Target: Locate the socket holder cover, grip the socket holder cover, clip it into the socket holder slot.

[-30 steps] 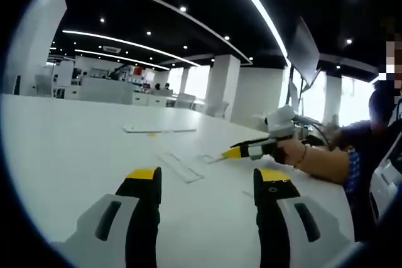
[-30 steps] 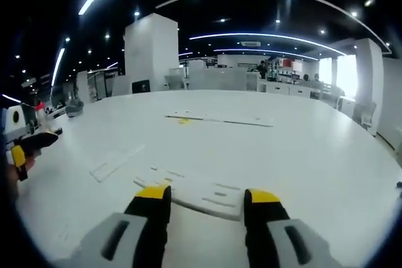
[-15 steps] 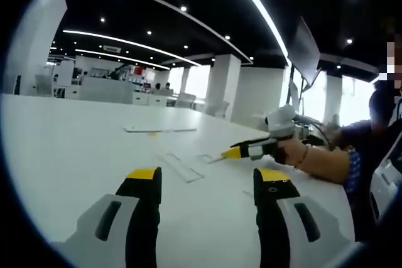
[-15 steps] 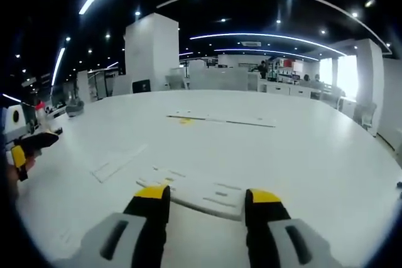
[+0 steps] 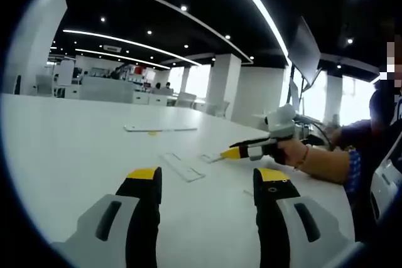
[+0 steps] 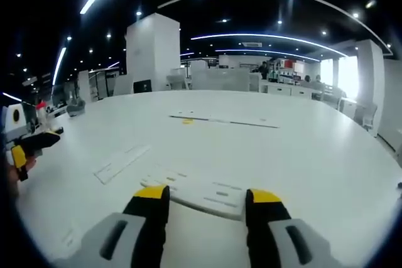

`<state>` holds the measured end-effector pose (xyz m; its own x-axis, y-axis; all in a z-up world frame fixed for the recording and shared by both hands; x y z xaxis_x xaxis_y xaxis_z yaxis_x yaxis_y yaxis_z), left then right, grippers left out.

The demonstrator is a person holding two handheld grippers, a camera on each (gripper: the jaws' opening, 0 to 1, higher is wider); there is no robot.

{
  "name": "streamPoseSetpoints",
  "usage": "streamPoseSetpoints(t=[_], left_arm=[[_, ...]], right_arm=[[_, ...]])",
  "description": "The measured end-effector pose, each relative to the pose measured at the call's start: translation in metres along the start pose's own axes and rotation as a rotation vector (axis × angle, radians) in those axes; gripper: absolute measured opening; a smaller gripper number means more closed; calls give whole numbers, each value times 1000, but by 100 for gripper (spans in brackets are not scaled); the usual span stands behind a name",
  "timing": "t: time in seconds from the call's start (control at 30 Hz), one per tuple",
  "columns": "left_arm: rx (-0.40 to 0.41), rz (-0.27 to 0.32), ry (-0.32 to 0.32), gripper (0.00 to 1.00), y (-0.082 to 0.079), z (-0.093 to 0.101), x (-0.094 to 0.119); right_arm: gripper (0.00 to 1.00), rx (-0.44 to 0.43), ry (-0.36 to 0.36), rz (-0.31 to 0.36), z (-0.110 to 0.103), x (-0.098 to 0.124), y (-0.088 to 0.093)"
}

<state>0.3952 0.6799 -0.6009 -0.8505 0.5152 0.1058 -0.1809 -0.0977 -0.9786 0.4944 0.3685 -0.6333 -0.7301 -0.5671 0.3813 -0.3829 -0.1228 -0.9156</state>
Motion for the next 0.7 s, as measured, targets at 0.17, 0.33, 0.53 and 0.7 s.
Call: streamPoseSetpoints(t=[0.17,0.33,0.53,0.7], left_arm=[[-1,-3,-2,59,0,0,0],[-2,-3,-3,59,0,0,0],[-3,-5,-2,59,0,0,0],[-3,-5,-3,59,0,0,1]], right_arm=[[51,3,-5,0,-3,-1,0],[51,4,-4,0,-4,-2,-1],[51,23,-20,-13,-8,-2,0],[50,18,-19,-12,-6,-2,0]])
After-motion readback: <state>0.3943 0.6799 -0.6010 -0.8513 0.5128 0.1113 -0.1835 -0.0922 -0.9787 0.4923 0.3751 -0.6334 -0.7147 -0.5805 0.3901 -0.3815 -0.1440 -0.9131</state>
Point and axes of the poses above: the point that each gripper's makers call its tool centre point, and the gripper's own axes: x roughly backward along the fingers, z roughly to its right, y roughly out of its underside, the point moved 10 cm from there along x, roughly backward along the fingers, and after that the axes turned 13 degrees about -y, right-handed, at the moved point
